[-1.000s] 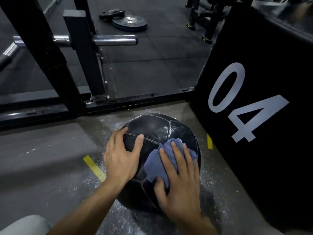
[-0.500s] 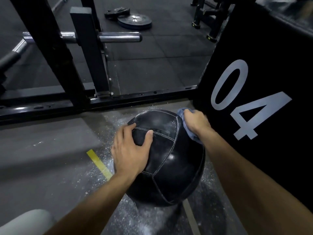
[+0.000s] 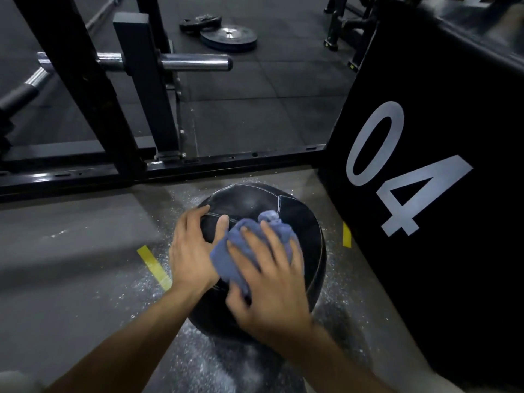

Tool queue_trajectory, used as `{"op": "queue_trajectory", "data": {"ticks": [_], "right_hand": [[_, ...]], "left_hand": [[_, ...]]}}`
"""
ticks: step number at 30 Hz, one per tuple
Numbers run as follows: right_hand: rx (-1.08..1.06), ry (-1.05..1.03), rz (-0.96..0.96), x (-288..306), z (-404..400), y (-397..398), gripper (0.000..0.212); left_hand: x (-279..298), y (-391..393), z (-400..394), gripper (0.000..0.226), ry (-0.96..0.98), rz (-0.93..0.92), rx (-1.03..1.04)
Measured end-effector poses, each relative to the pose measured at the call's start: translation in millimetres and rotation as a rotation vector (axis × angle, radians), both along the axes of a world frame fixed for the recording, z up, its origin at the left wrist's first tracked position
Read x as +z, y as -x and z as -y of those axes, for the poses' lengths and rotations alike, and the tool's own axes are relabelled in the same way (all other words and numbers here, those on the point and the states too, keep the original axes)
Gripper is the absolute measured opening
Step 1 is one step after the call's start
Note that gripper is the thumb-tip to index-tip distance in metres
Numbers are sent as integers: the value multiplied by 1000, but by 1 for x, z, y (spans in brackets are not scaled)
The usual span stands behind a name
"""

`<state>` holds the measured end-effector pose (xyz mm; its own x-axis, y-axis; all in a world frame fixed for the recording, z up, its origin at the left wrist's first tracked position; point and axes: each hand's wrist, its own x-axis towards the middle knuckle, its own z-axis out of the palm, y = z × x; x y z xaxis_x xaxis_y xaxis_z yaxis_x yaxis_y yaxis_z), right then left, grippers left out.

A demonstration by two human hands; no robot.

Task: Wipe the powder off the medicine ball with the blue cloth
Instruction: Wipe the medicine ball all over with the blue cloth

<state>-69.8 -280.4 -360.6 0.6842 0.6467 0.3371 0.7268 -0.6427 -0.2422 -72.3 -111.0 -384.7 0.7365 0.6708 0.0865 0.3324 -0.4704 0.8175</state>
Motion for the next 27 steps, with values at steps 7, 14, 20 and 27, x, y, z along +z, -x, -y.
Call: {"op": "queue_trajectory", "data": {"ticks": [7,14,20,27], "right_hand": [[-171,-35,-87,27,-5,-52,63],[-628,-186,-983,19,16,-196,56],[-399,-97,-564,53,17,-113,46],[-185,-227,-16,-1,30,-6,55]], "left_hand": [[5,-6,5,67,-51,-30,41],[6,1,29,68,-148,-51,1],[6,-7,42,64,-185,-81,10],[14,9,18,41,60,-33,-30]]}}
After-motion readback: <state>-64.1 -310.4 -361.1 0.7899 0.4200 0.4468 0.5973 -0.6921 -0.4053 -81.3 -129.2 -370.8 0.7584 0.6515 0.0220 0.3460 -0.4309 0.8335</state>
